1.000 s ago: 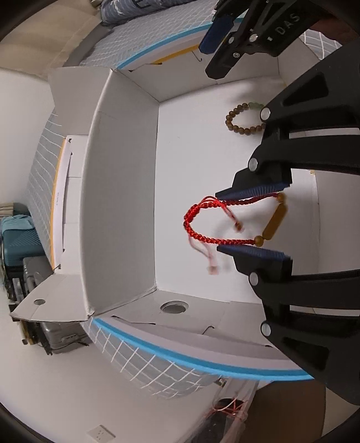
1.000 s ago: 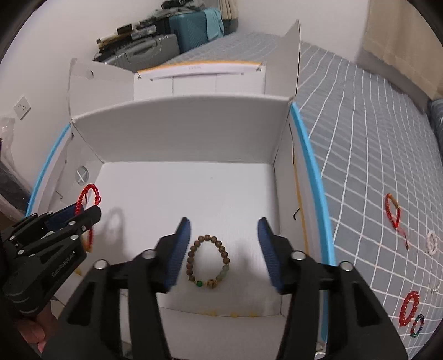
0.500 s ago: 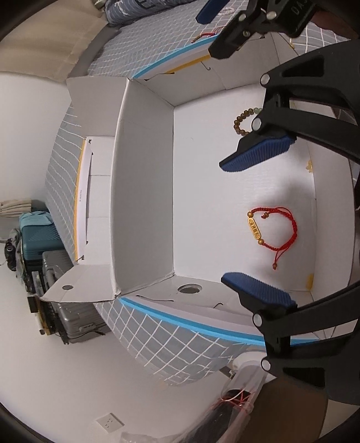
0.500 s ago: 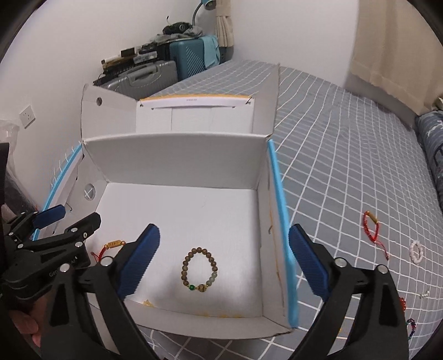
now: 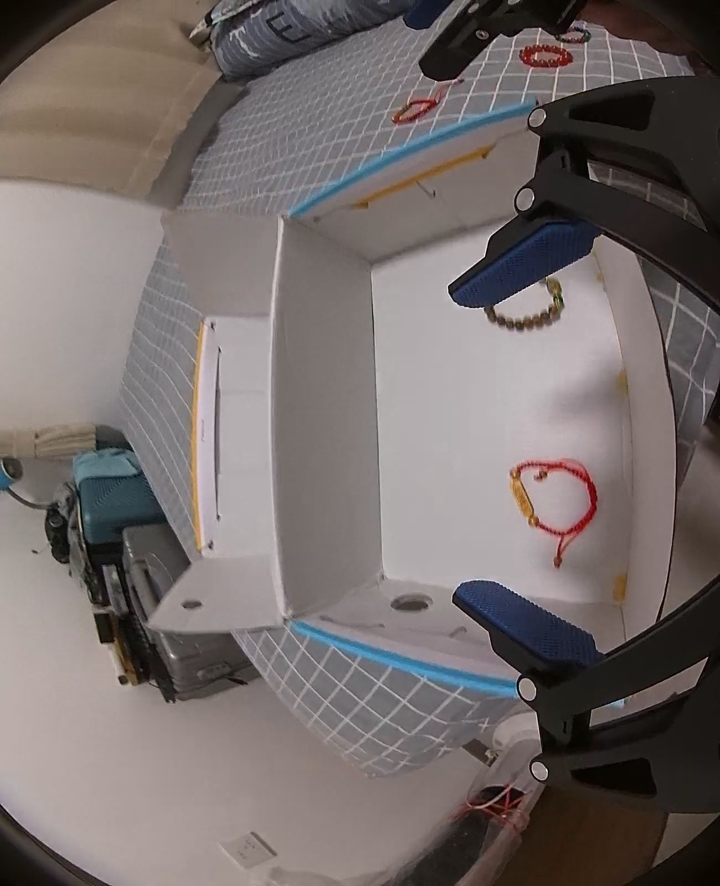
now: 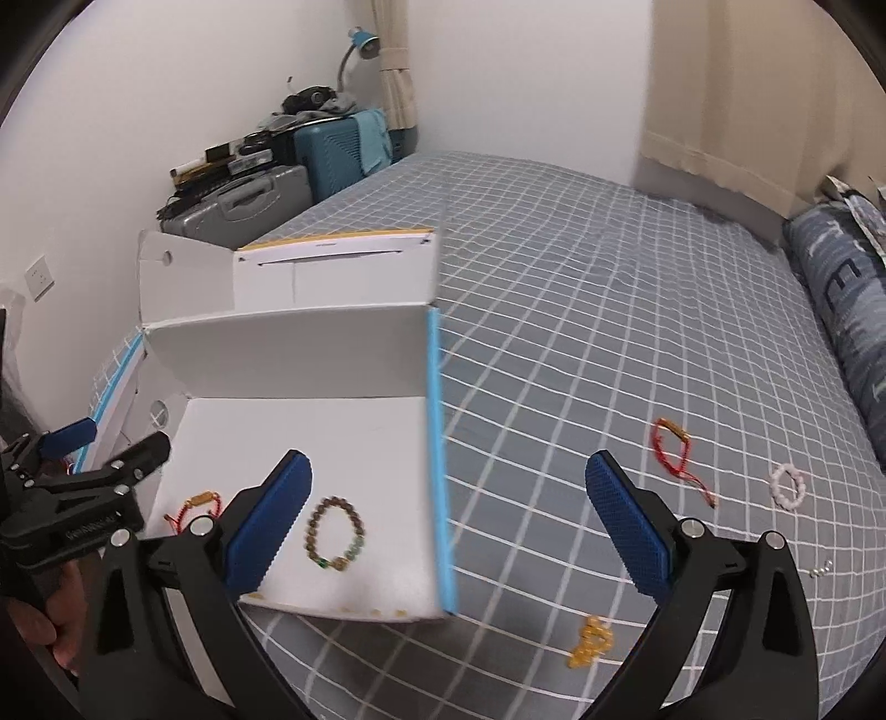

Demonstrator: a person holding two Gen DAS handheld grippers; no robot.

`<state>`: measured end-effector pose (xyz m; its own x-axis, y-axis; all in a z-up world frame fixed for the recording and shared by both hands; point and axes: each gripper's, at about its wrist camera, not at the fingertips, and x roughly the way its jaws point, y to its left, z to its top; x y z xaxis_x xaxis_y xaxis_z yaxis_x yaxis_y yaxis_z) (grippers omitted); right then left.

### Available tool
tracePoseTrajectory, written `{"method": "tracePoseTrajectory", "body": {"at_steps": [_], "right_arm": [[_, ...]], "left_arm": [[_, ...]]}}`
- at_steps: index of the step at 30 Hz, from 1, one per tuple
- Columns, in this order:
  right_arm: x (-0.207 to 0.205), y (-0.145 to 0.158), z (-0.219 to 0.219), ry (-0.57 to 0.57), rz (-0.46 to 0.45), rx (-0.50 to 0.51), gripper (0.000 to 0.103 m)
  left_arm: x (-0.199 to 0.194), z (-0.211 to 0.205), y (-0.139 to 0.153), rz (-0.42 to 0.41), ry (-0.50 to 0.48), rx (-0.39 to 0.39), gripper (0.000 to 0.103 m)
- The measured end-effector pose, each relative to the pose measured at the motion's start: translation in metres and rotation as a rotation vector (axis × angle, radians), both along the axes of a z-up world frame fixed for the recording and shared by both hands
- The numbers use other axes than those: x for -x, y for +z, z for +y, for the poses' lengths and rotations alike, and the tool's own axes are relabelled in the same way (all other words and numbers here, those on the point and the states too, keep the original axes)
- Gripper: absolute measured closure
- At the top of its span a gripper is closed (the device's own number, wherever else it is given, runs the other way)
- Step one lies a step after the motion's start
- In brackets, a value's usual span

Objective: Organize jewelry
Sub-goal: 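Move both open tools back from the box toward the remaining bracelets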

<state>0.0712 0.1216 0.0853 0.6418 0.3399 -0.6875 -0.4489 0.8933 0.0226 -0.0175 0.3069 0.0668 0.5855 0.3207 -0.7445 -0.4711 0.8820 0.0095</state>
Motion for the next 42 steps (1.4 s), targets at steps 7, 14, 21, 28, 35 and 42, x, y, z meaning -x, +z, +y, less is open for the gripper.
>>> {"method": "tracePoseTrajectory", "body": {"at_steps": [7,14,21,28,35,42], "right_arm": [[-0.006,-0.009,-0.052,-0.075,0.020,0.000,0.008],[-0.011,-0.013,-0.118,-0.184,0.024,-0.007,0.008],[-0.015,-0.019,-0.192,-0.287,0.030,-0.023,0.008],[-0.015,-0.039,-0.265,-0.398,0.056,-0.007,0.008],[-0.012,-0.072,-0.324,-0.470,0.091,0.002,0.008],[-0.015,-0.117,-0.354,-0.495,0.143,0.013,0.008]], "left_arm": [[-0.017,-0.036,0.002,-0.011,-0.067,0.015,0.006],[-0.043,-0.100,0.003,-0.032,-0.191,0.011,0.006],[-0.068,-0.183,-0.011,-0.040,-0.333,0.022,0.006],[-0.086,-0.253,-0.032,-0.032,-0.428,0.040,0.006],[-0.101,-0.304,-0.078,0.033,-0.503,0.049,0.006],[-0.101,-0.307,-0.129,0.091,-0.475,0.067,0.006]]}}
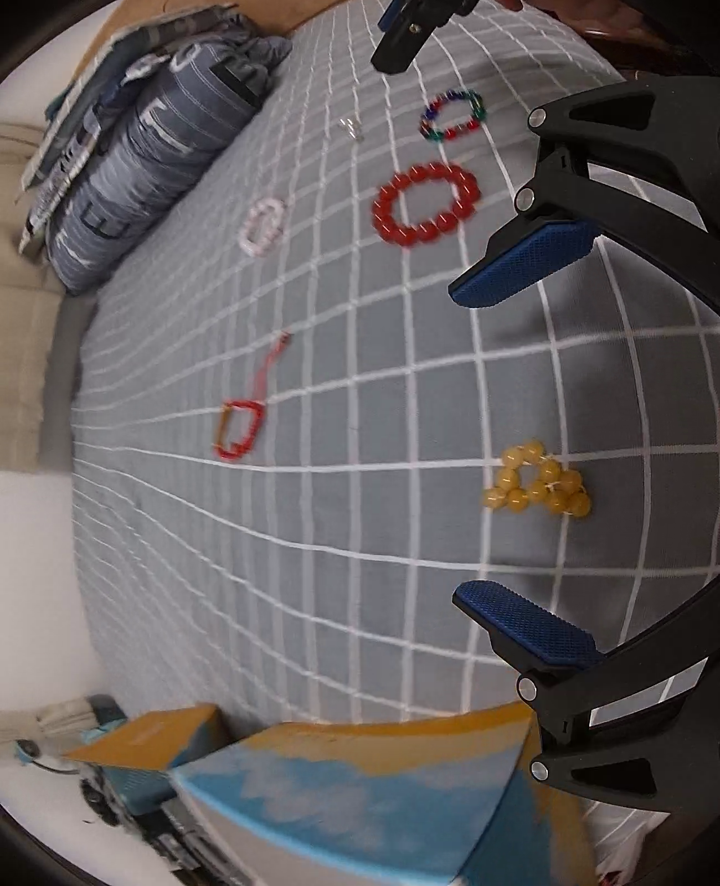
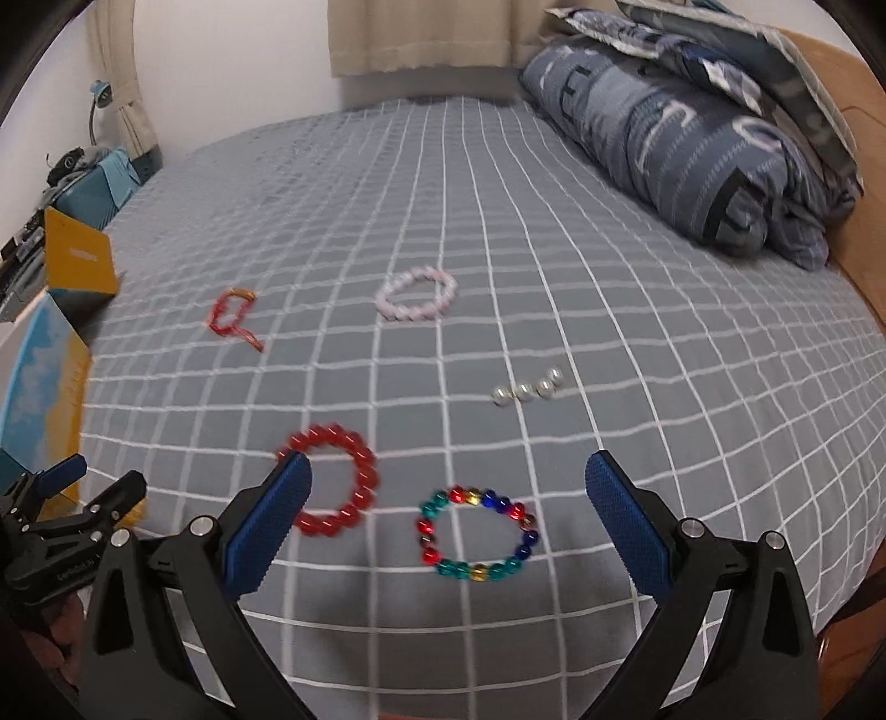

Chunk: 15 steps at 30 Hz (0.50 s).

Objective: Organize jewelry
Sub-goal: 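Move both open tools back from the box toward the remaining bracelets, then grasp the yellow amber beads with the left tool while the right tool grasps the multicolour glass bracelet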

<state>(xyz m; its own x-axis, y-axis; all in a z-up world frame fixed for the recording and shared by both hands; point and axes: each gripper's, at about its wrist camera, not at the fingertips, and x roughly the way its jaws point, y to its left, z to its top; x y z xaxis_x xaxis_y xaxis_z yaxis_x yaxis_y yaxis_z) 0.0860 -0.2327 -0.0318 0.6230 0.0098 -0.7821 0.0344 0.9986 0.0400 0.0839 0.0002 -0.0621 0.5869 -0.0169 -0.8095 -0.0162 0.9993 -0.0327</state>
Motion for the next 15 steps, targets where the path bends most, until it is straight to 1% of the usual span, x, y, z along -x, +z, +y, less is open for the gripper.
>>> {"method": "tracePoseTrajectory", "body": {"at_steps": [2,5,7,8,11,15], "right_arm": [[-0.001,-0.012,-0.005,-0.001,0.018,-0.003,0.008],[-0.003,-0.025,-0.009,-0.007,0.039,-0.009,0.009],[-0.005,-0.032,-0.013,-0.011,0.057,-0.014,0.014],[-0.006,-0.033,-0.014,-0.013,0.061,-0.015,0.015],[-0.007,-0.039,-0.018,-0.020,0.074,-0.012,0.018],[-0.009,-0.047,-0.020,-0.030,0.098,0.003,0.025]], "left_arm": [[0.002,0.001,-0.010,0.008,0.008,-0.003,0.006],[0.007,0.006,-0.017,0.007,0.020,-0.018,0.006],[0.010,0.008,-0.023,0.012,0.018,-0.012,0.006],[0.010,0.008,-0.024,0.013,0.017,-0.007,0.006],[0.009,0.007,-0.029,0.005,0.018,-0.026,0.006],[0.010,0.007,-0.032,-0.011,0.021,-0.030,0.007]]}}
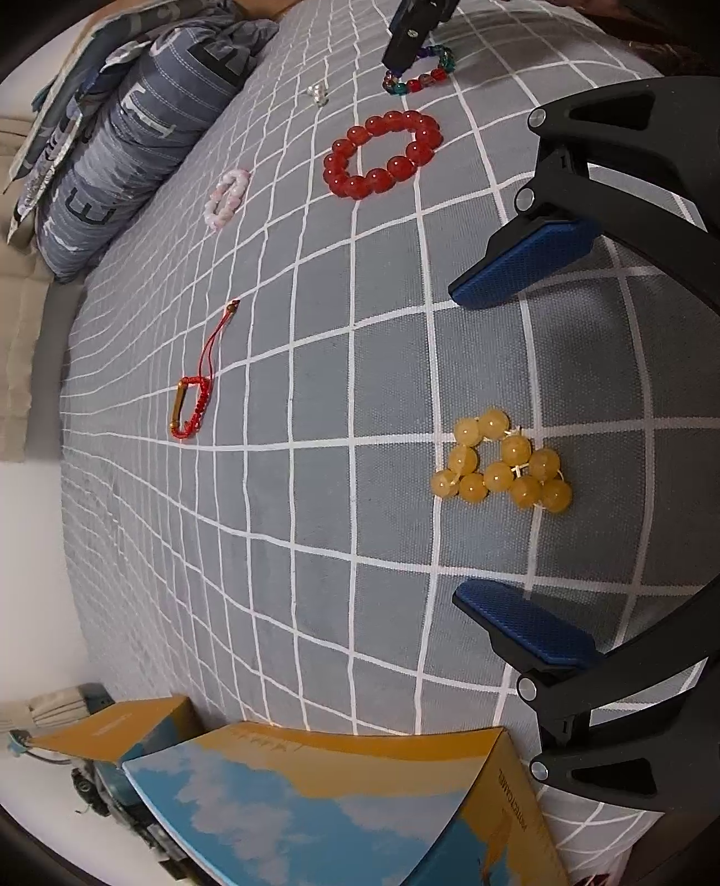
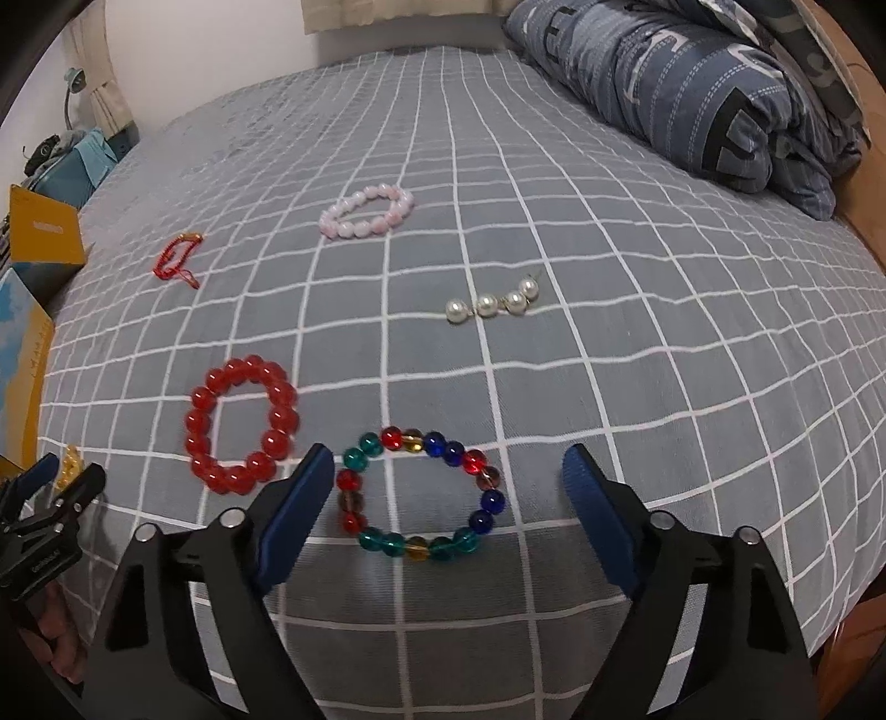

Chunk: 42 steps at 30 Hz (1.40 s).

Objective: Organize jewelry
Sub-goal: 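Grasp the yellow amber beads with the left tool while the right tool grasps the multicolour glass bracelet, then lift both held bracelets and carry them over the white box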

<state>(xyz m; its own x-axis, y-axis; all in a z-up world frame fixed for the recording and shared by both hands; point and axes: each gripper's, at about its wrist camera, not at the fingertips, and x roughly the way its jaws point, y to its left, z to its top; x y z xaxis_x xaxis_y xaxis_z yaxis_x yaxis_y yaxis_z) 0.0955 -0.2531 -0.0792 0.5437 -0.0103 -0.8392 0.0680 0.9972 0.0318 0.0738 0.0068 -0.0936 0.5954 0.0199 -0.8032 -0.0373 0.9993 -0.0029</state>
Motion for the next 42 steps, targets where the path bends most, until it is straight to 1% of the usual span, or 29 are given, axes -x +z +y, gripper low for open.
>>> {"method": "tracePoseTrajectory", "body": {"at_steps": [3,8,11,13,14,16,19,20,21,22,23,25,38,42], "right_arm": [[-0.001,-0.006,-0.002,-0.003,0.022,0.000,0.036],[-0.002,-0.010,-0.003,-0.001,0.044,0.014,0.053],[-0.002,-0.011,-0.004,-0.004,0.055,0.024,0.062],[-0.002,-0.012,-0.004,-0.008,0.059,0.029,0.070],[-0.002,-0.011,-0.004,-0.008,0.061,0.034,0.071],[-0.002,-0.011,-0.004,-0.011,0.063,0.040,0.078],[-0.002,-0.011,-0.005,-0.014,0.065,0.043,0.083],[-0.002,-0.011,-0.005,-0.017,0.065,0.046,0.084],[-0.002,-0.010,-0.006,-0.018,0.065,0.050,0.086],[-0.003,-0.010,-0.006,-0.018,0.064,0.049,0.088],[-0.002,-0.010,-0.007,-0.020,0.063,0.047,0.088],[-0.001,-0.008,-0.007,-0.025,0.061,0.044,0.090],[0.003,0.005,-0.005,-0.033,0.035,0.035,0.094],[0.007,0.011,-0.002,-0.026,0.018,0.029,0.094]], "left_arm": [[0.000,0.000,0.000,-0.001,0.011,-0.004,0.009],[0.001,0.000,0.000,0.002,0.019,-0.019,0.023],[0.001,0.000,0.001,0.008,0.028,-0.023,0.037],[0.002,0.000,0.002,0.014,0.024,-0.026,0.048],[0.002,0.000,0.003,0.017,0.023,-0.026,0.050],[0.002,0.000,0.004,0.022,0.020,-0.028,0.059],[0.002,0.000,0.005,0.030,0.013,-0.030,0.067],[0.002,-0.001,0.005,0.035,0.011,-0.035,0.068],[0.002,-0.002,0.006,0.038,0.008,-0.042,0.071],[0.002,-0.002,0.006,0.040,0.007,-0.049,0.077],[0.002,-0.002,0.006,0.042,0.004,-0.050,0.079],[0.002,-0.002,0.007,0.049,-0.005,-0.038,0.094],[0.003,0.004,0.014,0.081,-0.026,0.014,0.094],[0.003,0.005,0.018,0.073,-0.034,0.011,0.094]]}}
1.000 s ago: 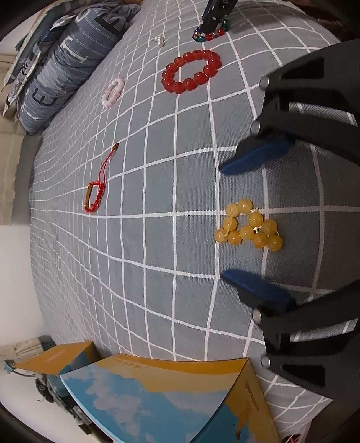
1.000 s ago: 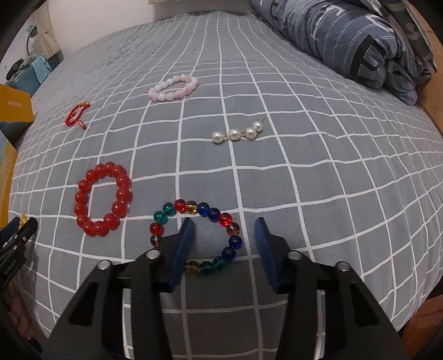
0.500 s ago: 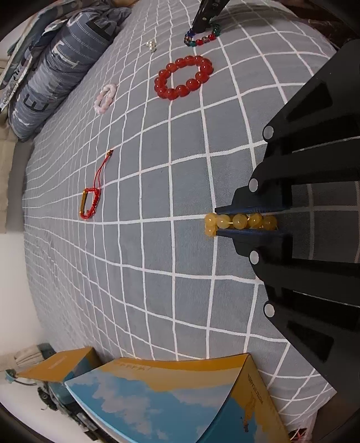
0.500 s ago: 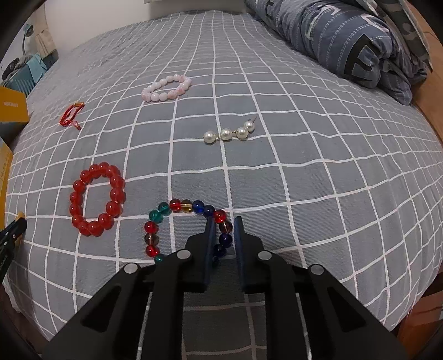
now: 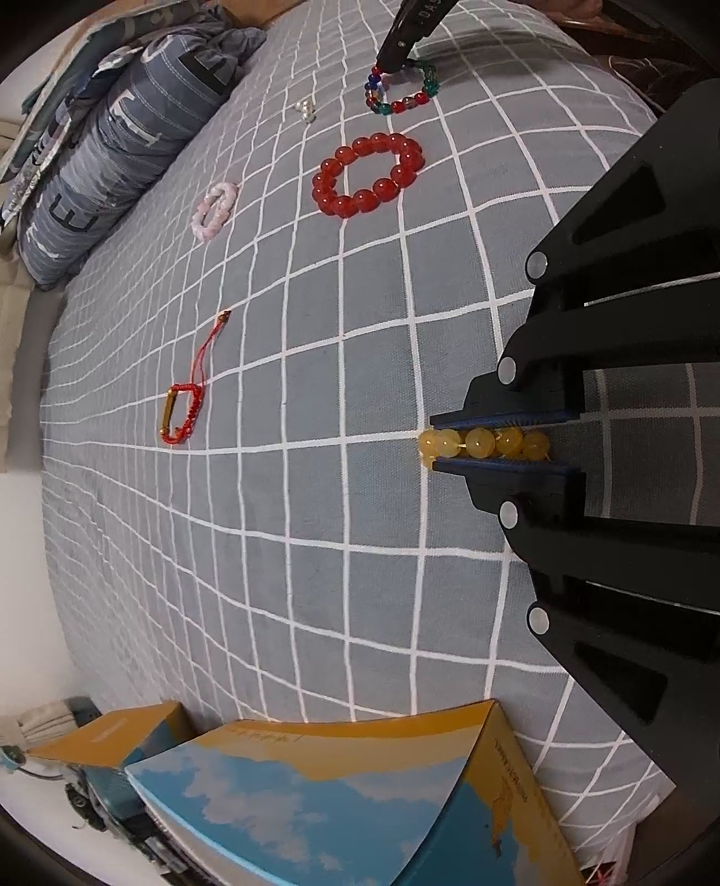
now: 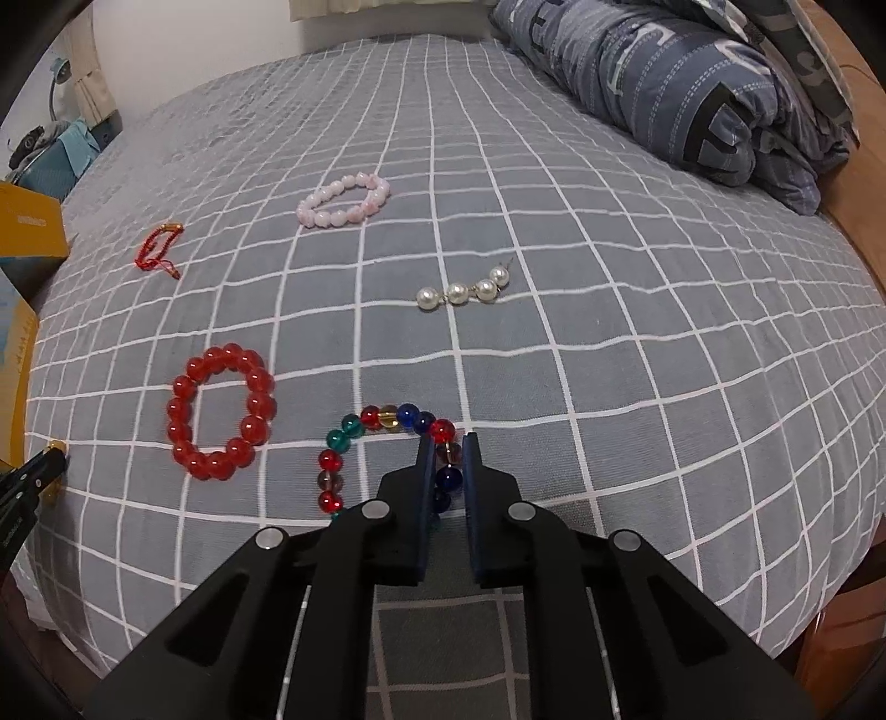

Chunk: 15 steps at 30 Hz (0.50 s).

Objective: Organize jewelry
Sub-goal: 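Lift both held bracelets and carry them over the white box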

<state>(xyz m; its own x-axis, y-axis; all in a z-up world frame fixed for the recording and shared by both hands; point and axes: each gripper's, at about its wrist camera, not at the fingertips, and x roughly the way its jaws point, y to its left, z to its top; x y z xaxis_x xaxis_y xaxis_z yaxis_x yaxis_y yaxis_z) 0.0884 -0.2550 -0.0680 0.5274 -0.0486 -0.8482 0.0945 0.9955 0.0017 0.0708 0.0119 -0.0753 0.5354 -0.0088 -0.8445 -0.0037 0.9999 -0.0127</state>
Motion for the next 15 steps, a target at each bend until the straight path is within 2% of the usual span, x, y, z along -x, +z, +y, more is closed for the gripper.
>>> {"method": "tracePoseTrajectory", "body": {"at_steps": [15], "right_arm": [[0.008,0.020,0.007,0.018,-0.044,-0.024,0.094]], "left_arm": [[-0.001,0.005,0.019,-0.016,-0.010,0.013,0.094]]}}
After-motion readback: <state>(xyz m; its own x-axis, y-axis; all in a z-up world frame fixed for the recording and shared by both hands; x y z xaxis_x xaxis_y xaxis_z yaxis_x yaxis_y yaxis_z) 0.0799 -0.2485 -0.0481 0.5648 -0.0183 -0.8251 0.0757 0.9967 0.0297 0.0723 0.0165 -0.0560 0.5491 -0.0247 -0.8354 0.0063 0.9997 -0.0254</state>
